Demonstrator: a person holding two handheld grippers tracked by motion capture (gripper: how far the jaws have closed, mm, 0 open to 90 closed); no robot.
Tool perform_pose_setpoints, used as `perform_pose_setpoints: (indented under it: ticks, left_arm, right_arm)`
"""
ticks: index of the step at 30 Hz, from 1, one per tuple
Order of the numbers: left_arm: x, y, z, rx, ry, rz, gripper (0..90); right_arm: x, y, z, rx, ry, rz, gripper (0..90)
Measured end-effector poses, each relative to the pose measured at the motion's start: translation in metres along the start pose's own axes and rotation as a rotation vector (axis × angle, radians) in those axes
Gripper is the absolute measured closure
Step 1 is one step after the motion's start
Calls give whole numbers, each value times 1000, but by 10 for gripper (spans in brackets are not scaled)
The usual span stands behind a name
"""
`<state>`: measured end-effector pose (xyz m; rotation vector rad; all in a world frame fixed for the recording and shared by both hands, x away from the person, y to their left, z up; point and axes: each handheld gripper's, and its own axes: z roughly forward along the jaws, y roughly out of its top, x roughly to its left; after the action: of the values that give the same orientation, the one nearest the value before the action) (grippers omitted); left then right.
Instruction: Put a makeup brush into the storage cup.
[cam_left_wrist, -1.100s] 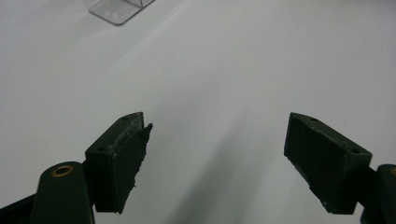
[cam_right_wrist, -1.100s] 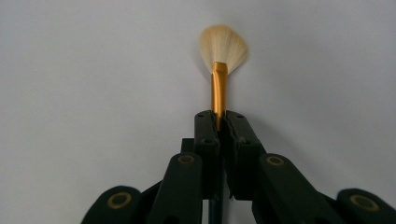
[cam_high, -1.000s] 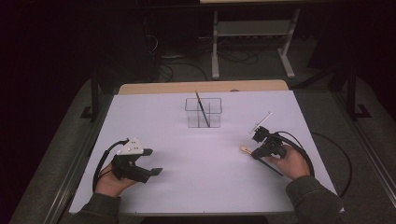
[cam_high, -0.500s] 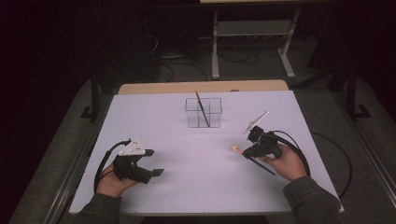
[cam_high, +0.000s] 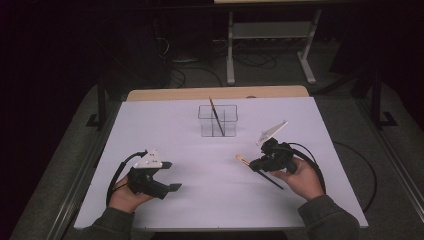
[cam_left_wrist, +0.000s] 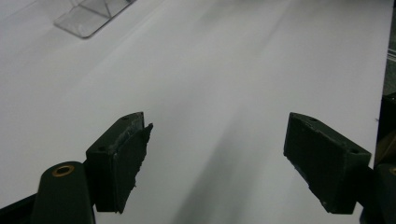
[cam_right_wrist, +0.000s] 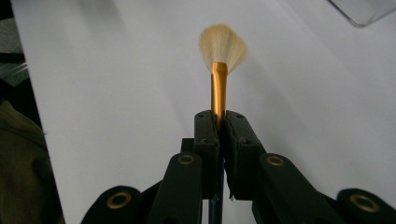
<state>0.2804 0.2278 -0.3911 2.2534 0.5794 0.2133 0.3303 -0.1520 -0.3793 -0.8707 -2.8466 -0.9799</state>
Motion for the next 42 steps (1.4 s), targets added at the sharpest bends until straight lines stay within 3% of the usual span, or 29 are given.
perform_pose_setpoints:
  ticks: [8,18,25,34,41,42]
  left_arm:
    - [-10,13,13,12,-61,36,229]
    - [-20,25,30,10,-120,40,254]
    - [-28,34,42,5,-175,43,297]
    - [-35,43,51,-11,-210,46,300]
    - [-36,47,54,-28,-228,49,298]
    - [-37,48,53,-35,-233,35,299]
  right_arm:
    - [11,-1,-1,-56,50,-29,838]
    - [26,-1,-1,-126,117,-78,837]
    - [31,-1,-3,-179,139,-95,837]
    - [36,4,-7,-202,151,-117,837]
    - [38,8,-5,-174,145,-157,837]
    - [39,8,-5,-171,147,-156,837]
